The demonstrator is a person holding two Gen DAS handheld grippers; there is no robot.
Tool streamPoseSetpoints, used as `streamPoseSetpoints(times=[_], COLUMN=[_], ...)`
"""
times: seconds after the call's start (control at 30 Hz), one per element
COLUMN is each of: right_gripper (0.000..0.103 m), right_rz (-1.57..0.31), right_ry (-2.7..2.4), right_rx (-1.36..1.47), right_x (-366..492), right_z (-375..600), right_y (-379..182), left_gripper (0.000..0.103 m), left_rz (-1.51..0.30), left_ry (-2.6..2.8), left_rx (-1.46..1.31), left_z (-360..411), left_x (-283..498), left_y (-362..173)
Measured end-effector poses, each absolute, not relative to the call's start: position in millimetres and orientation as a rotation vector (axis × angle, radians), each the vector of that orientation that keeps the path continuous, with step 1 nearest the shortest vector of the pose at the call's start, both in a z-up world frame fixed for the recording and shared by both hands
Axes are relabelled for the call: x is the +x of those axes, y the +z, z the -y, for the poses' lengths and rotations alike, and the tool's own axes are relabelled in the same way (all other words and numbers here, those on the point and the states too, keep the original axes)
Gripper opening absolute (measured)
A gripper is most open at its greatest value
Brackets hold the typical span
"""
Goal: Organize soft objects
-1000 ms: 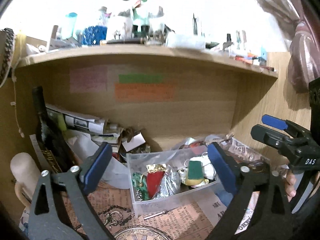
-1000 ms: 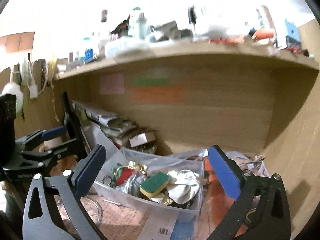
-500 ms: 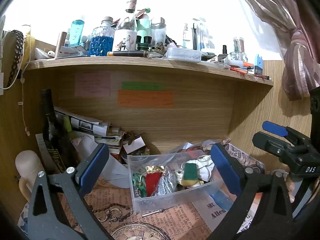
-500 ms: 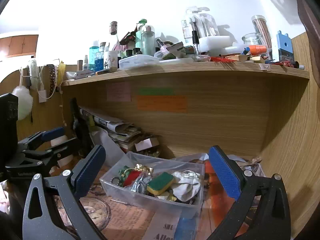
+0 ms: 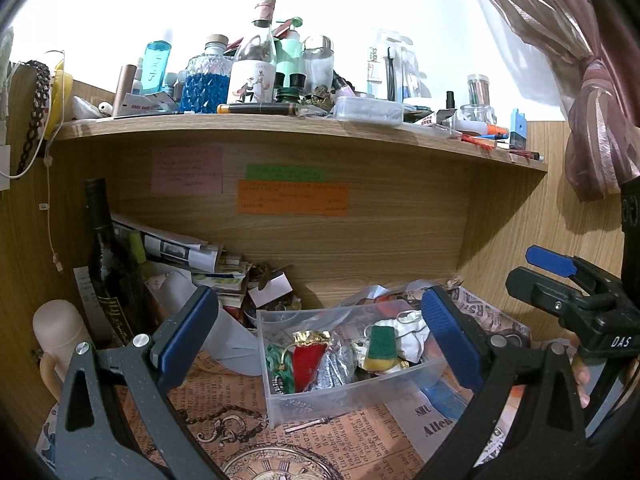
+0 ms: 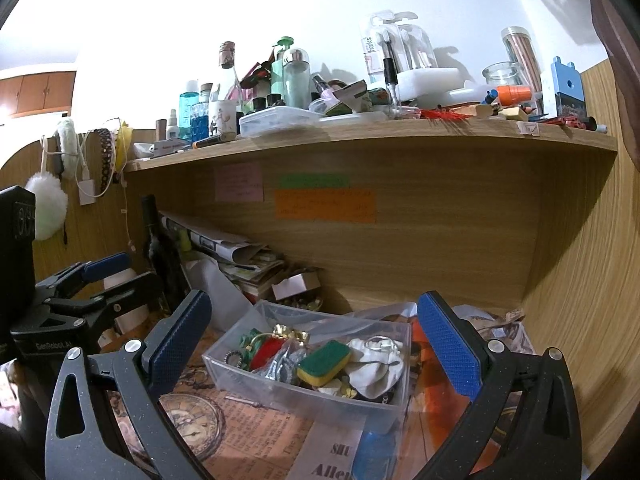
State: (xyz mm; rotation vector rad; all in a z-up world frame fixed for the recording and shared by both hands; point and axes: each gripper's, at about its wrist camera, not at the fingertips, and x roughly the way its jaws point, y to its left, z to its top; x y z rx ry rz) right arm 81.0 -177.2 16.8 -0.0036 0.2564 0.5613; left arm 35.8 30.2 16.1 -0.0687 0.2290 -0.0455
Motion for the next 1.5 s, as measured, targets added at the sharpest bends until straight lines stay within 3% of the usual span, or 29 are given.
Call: streamPoseSetpoints(times=[1.5], right_gripper=[0.103], right_rz=[-0.271], right_ry=[0.556], right_rx=[0.006], right_x=[84.2], right_z=[178.7], right_y=[13.7], left_gripper=[0.103], left_rz=[-0.238], left_ry=[-0.074], left_rx=[-0.060], left_z=[-27.6], left_x=[38.8], left_y=[15.5])
